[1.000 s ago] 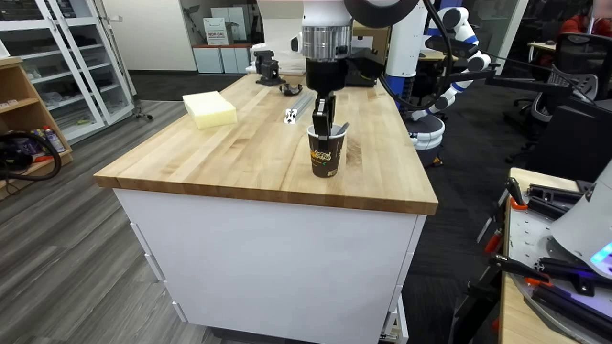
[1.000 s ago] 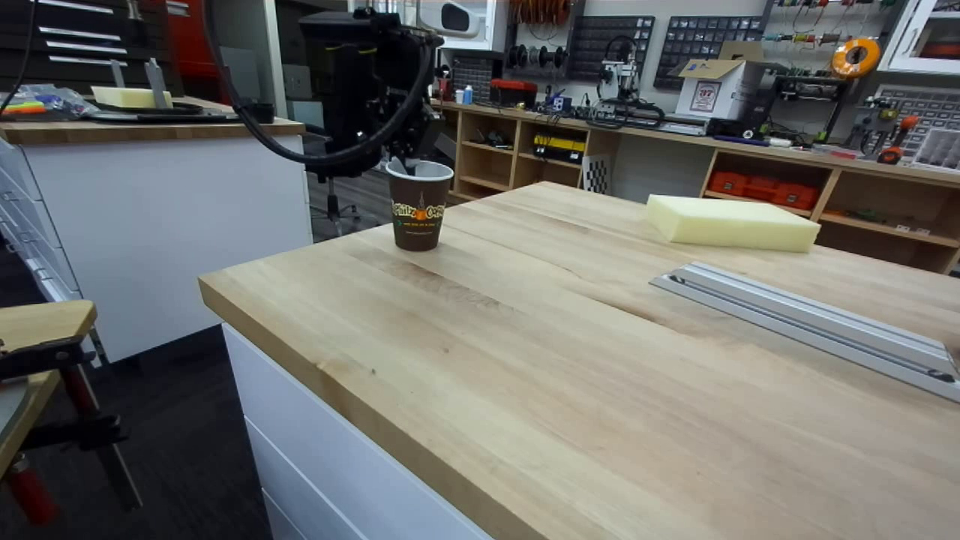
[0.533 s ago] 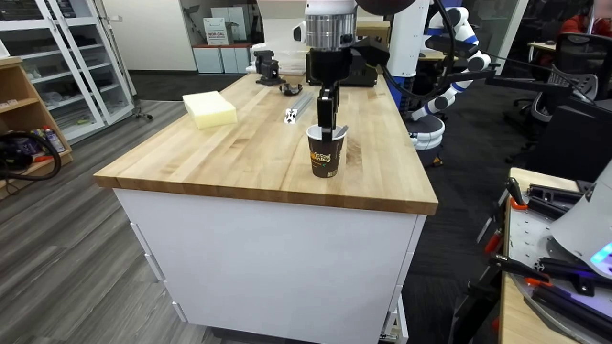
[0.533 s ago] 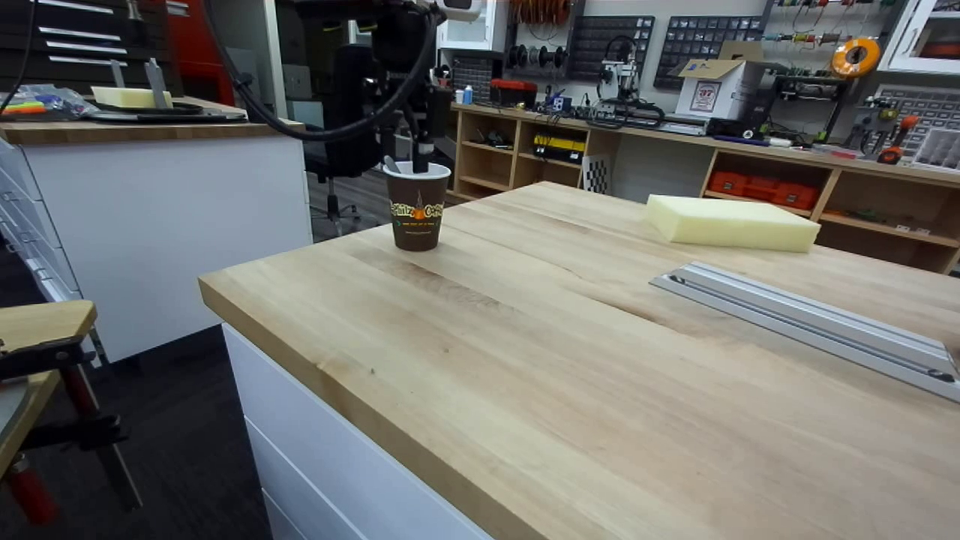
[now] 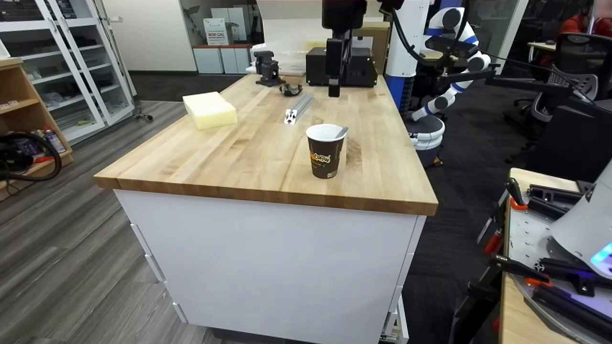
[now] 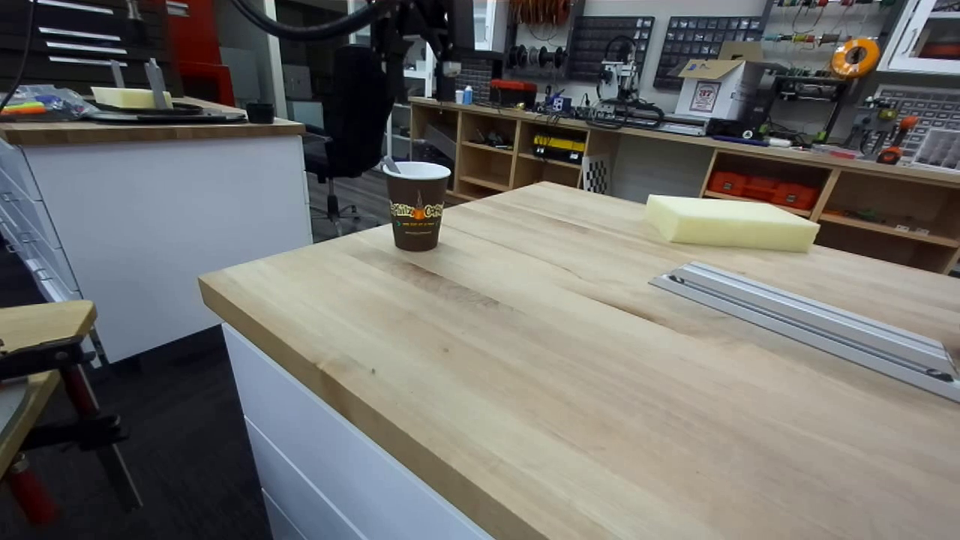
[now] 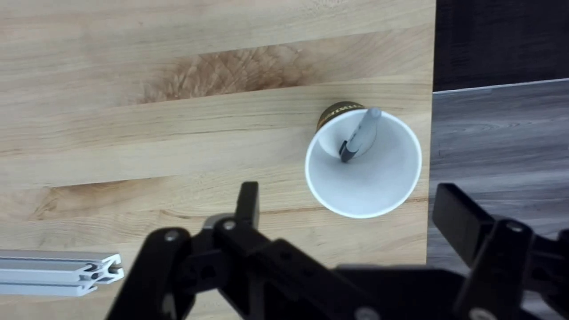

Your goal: Slide the cup to the left

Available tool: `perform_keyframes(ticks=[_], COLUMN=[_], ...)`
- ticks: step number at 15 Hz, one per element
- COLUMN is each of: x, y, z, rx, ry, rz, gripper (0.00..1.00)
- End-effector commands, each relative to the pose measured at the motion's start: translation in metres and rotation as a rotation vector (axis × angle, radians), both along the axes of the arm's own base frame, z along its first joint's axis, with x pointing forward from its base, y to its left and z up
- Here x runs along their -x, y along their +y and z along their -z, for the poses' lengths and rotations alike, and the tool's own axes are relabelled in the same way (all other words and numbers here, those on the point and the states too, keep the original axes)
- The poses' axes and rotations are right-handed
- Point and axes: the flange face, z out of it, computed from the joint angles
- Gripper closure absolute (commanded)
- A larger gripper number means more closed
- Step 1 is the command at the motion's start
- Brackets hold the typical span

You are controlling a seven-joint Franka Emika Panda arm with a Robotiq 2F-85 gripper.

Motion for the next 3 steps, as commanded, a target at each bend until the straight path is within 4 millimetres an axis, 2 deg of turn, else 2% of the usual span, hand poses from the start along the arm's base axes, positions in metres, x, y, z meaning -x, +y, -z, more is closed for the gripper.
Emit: perform_keyframes(ticks=[1,3], x=[0.0004,0.0007], y=[-0.0022,-0.002], z=[-0.0039,-0.0043], rx=[0.0,0.0], ry=[-0.003,-0.002], rz=[0.004,0.004], gripper=[0.0,0.0])
